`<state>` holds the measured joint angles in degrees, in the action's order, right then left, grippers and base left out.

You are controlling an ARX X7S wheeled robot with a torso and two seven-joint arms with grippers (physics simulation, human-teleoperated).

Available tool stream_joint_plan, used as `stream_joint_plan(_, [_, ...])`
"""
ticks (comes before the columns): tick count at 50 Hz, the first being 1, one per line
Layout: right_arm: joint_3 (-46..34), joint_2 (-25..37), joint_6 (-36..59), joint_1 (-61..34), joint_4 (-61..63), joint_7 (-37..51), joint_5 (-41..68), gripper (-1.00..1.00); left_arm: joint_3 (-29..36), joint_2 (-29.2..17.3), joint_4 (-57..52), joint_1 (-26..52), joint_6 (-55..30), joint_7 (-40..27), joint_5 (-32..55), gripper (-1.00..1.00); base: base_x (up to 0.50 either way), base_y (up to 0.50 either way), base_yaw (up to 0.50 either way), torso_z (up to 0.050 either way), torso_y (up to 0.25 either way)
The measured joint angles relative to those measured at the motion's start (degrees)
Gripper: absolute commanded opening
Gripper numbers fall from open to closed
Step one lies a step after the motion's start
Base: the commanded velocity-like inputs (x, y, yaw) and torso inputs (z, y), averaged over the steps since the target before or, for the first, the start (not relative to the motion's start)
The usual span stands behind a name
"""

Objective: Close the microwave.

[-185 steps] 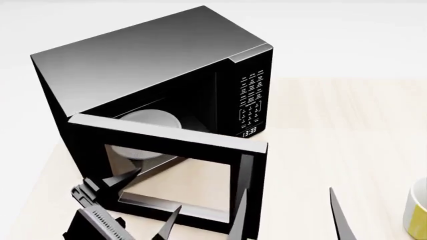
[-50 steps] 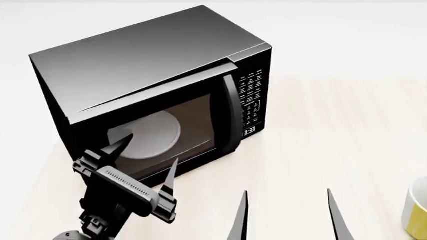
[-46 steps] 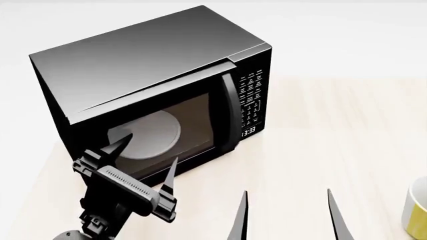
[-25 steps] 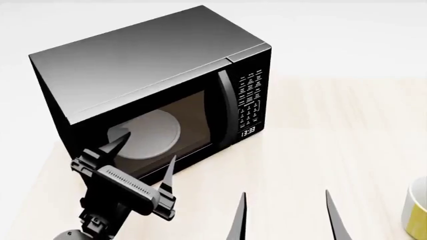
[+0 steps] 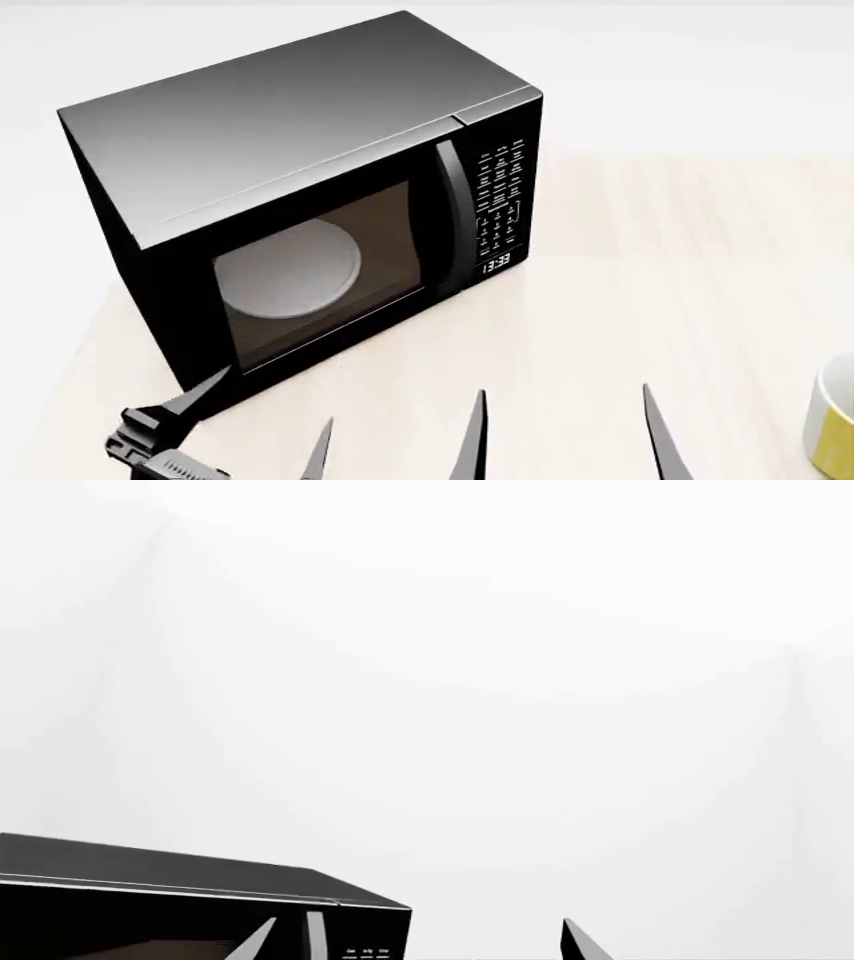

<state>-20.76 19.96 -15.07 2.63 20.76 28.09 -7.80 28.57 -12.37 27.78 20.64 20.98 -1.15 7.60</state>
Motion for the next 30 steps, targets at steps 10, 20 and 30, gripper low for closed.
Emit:
stream_joint_plan(10, [-0.23,0.00,0.00,-0.14,-0.77,0.22,-0.03,1.00,-1.87,-4.51,-12.19,-7.52,-4.01,-2.94,0.83,1.00,0.00,0.00,0.00,0.000,0.000])
stream_joint_plan(20, [-0.26,-0.03,0.40,-0.30,-1.79,0.57,-0.05,1.00,-6.64,-9.29,-20.86,-13.69,-5.03,-7.73,1.58,1.00,0.00,0.00,0.00,0.000,0.000])
stream_joint_plan(30, [1.88,0.02,2.10,-0.75,-4.72,1.09,3.73,1.00,-11.84,-12.48,-25.13,-19.35,-3.26,-11.57,3.94,1.00,0.00,0.00,0.00,0.000,0.000])
